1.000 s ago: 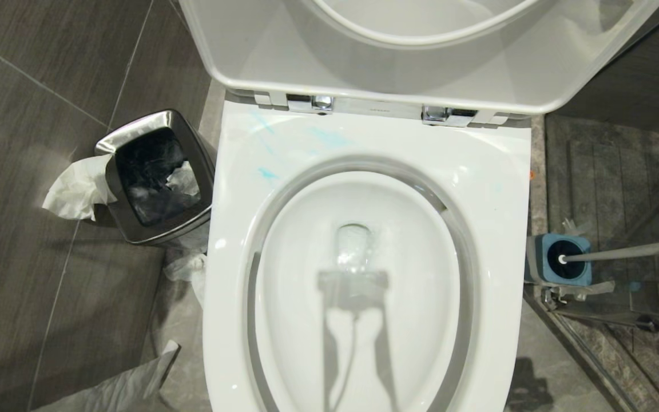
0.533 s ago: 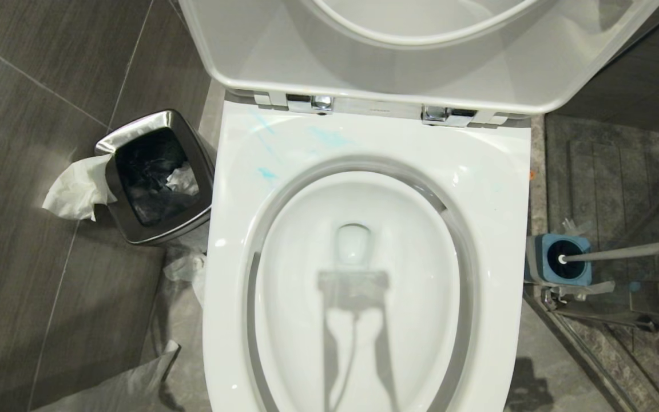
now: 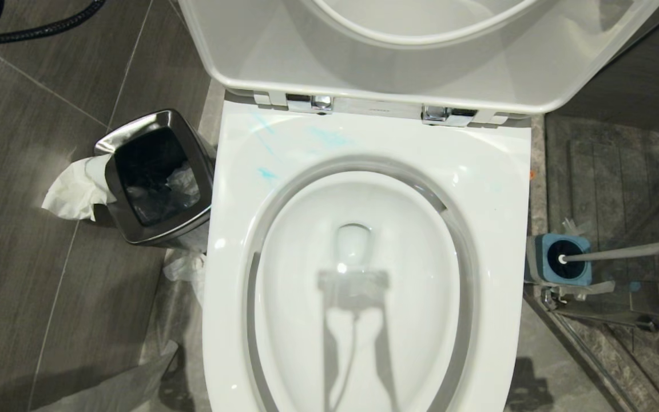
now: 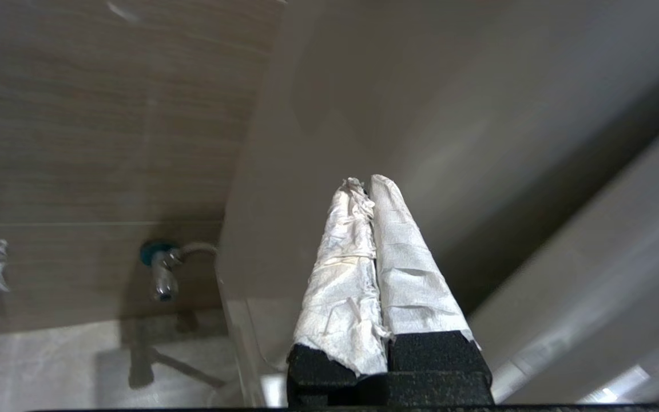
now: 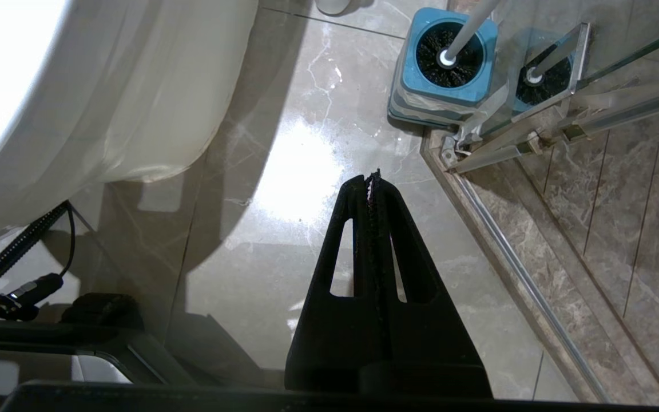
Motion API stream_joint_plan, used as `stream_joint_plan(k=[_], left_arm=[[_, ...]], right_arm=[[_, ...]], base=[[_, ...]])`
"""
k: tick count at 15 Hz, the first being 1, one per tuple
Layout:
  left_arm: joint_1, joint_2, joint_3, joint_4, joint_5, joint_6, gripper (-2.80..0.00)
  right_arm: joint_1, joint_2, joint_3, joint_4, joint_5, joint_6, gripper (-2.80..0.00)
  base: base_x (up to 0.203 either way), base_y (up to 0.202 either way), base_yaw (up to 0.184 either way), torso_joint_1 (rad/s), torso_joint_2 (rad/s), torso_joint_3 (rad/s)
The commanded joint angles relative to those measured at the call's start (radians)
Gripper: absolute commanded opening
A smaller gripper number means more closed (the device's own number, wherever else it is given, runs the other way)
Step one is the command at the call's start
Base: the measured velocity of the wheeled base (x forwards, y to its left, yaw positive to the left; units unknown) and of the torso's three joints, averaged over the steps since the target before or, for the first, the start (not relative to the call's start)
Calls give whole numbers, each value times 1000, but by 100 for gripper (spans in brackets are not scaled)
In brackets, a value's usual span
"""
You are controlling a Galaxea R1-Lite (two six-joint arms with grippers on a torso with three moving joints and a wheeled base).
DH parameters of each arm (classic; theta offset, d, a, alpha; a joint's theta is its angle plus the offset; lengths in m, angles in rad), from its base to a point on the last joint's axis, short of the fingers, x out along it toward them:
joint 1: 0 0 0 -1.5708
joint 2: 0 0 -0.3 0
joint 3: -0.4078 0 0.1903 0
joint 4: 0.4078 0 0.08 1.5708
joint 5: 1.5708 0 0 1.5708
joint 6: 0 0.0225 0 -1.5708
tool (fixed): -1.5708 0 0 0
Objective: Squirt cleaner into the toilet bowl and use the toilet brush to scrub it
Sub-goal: Close the toilet lid
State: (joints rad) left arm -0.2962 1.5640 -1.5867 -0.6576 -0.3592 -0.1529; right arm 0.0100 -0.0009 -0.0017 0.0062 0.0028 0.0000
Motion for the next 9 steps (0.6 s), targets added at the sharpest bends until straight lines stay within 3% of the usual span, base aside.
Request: stream_joint_plan(k=[1,9], left_arm=[[-1,77,-74,-3,9,-1,-280],[0,57,-85,13,0,-11,-280]], right_arm=[[1,1,2,0,0,0,-280],[1,1,0,0,0,0,-280]], base=[[0,0,0,0,0,0],[0,0,0,0,0,0]])
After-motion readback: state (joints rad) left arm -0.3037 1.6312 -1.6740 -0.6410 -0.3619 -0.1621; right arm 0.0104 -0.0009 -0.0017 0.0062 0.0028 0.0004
